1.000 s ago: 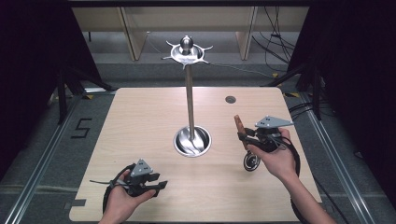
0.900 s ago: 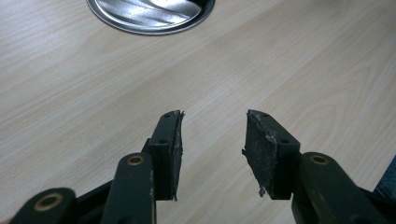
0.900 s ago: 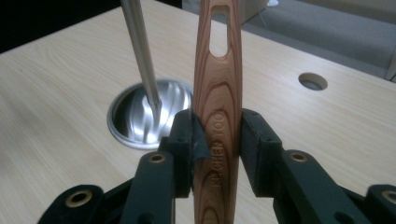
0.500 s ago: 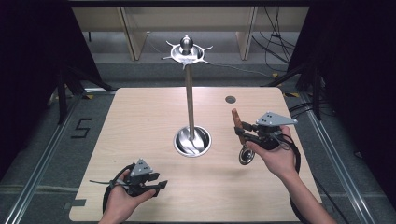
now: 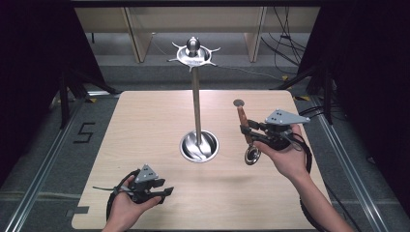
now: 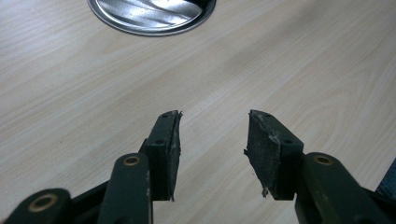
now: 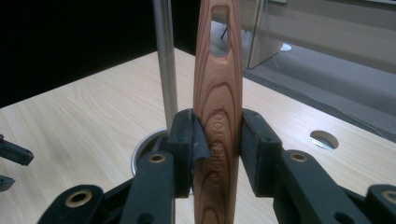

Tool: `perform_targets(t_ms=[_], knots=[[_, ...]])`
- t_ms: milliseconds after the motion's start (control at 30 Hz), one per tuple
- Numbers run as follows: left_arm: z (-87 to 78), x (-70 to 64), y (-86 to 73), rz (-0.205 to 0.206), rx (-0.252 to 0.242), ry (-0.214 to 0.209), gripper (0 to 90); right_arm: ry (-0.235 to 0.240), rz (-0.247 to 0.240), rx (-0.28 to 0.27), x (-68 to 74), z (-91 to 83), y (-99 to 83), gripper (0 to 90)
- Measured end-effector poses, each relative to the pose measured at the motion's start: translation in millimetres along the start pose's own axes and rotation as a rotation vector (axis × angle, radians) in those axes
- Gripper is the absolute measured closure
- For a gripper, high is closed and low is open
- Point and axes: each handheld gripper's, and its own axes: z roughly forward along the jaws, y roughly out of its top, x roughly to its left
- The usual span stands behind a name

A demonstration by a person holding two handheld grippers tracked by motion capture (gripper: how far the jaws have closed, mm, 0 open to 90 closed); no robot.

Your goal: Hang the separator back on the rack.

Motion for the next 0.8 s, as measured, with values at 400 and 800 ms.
perform_targets(t_ms=[400, 800], knots=[[0.4, 0.1, 0.1, -0.005, -0.005, 0.004, 52.9, 0.009, -0.012, -0.03, 3.6, 1.3, 16.0, 68.4], [-0.2, 0.0, 0.4, 0.001, -0.003, -0.001, 52.8, 0.014, -0.049, -0.07, 4.8, 4.1, 31.4, 68.4]])
